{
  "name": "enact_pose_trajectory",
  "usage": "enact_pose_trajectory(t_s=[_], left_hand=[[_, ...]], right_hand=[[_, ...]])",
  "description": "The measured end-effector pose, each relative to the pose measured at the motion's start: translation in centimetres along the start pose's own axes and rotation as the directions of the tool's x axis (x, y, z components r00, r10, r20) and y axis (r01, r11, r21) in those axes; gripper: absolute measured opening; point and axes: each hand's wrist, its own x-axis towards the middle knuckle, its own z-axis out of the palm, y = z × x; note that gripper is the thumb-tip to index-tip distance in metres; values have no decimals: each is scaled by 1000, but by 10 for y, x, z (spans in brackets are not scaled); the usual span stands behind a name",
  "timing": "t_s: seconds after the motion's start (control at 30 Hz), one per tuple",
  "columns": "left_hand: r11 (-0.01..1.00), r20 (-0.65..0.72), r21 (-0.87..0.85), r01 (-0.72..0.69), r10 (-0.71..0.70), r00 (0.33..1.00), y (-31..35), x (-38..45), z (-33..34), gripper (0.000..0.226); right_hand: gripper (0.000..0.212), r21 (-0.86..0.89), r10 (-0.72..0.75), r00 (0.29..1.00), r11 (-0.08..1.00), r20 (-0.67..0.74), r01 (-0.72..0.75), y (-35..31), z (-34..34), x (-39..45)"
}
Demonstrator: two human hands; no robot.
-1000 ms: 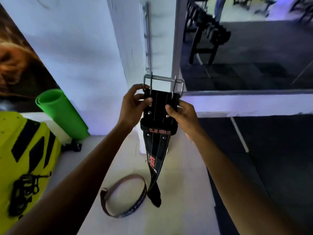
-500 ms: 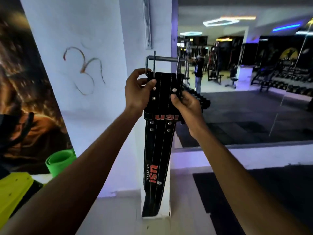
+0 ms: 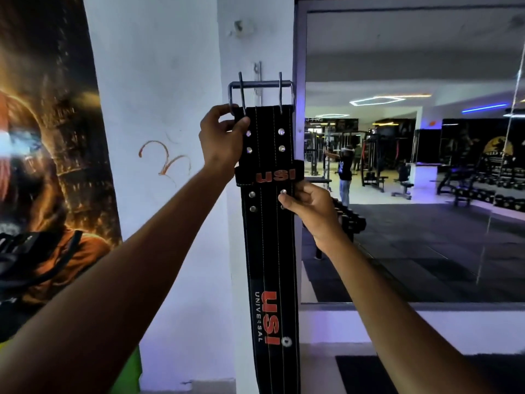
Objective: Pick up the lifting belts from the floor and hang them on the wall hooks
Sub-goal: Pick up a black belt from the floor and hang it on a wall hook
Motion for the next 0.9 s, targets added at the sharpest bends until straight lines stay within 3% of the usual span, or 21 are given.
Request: enact_pose_trajectory(t_s=[0.23, 0.37, 0.5, 0.63, 0.8, 0.9], left_hand=[[1000, -39, 9, 25, -24, 999, 13, 10, 5, 25], [998, -82, 47, 46, -42, 996, 15, 7, 6, 27], [997, -109, 54, 47, -41, 993, 20, 7, 6, 30], [998, -92, 58, 5, 0, 996, 33, 8, 8, 28], [997, -78, 70, -15, 20, 997, 40, 11, 9, 27], [998, -83, 69, 0, 6, 997, 37, 12, 7, 28]], right_hand=[[21, 54, 43, 998, 998, -38, -41, 11, 4, -12], [8, 38, 246, 969, 968, 0, -246, 68, 5, -75], [14, -77, 399, 915, 916, 64, -394, 120, 7, -140], [12, -76, 358, 929, 933, 90, -352, 92, 13, -118], [12, 55, 145, 989, 988, -27, -144, 20, 16, -44], [11, 70, 155, 987, 986, -36, -152, 24, 17, -45]])
